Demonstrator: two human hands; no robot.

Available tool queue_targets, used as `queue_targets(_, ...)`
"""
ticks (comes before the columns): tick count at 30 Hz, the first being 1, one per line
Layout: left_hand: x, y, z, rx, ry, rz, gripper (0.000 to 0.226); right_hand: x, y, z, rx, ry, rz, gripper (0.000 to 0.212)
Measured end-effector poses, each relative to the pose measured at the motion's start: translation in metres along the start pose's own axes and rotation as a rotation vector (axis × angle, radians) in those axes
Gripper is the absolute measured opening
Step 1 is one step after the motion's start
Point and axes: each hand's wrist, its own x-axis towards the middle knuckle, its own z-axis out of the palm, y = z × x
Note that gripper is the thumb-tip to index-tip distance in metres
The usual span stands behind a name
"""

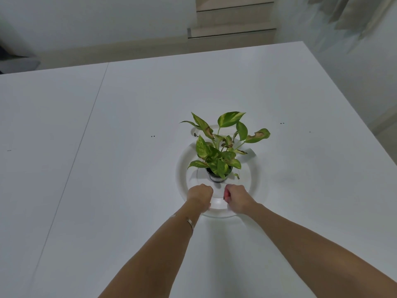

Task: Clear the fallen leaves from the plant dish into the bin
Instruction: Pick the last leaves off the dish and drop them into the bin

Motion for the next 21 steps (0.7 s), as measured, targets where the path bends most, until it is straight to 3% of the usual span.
queue_targets(5,-0.006,-0.013,-0.002,-0.197,0.026,-0.01,0.023,-0.001,0.0,-0.002,0.034,-0.003,0.01,0.017)
queue_targets(10,-0.026,-0.026,-0.014,-0.439,0.216,-0.077,0.008,-0.013,-0.003,-0.009,0.099,0.047,-0.031,0.02)
queue_targets(16,-0.062,-0.033,-0.02,-0.886,0.403,-0.203,0.011,-0.022,-0.015,-0.012,0.104,0.117,-0.103,0.017)
queue_targets(21,-0.1,-0.05,-0.005,-1.101,0.54,-0.348,0.011,-0.025,-0.036,-0.005,0.135,0.131,-0.173,0.02)
